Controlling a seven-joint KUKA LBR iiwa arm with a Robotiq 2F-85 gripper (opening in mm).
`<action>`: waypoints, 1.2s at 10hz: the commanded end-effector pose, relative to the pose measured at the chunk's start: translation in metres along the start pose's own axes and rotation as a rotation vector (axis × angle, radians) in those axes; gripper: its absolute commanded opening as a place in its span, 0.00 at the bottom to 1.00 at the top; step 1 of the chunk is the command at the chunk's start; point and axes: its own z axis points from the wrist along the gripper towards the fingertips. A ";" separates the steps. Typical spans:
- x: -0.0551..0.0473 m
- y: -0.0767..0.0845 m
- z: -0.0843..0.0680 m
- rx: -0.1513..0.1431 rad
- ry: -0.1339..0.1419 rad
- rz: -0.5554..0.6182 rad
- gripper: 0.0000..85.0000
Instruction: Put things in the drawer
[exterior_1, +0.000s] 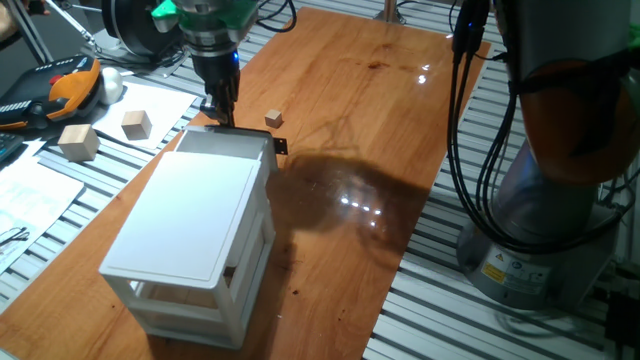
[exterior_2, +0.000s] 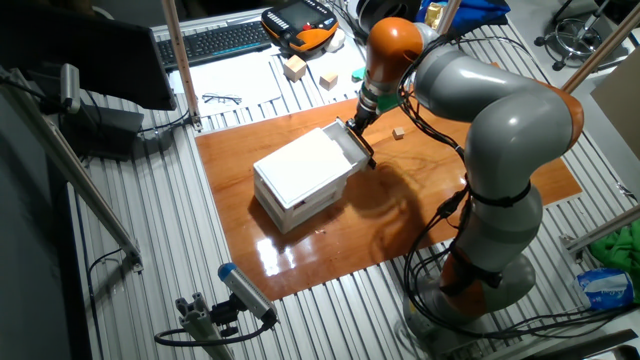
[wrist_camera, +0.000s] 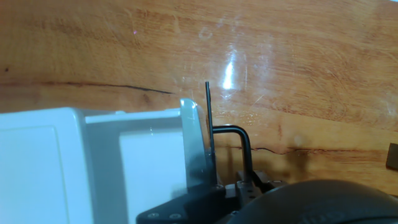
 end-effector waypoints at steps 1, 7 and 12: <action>0.000 0.001 0.000 0.002 -0.001 -0.028 0.00; -0.001 -0.002 -0.001 0.042 0.006 -0.112 0.00; -0.005 -0.015 -0.004 0.068 0.020 -0.142 0.00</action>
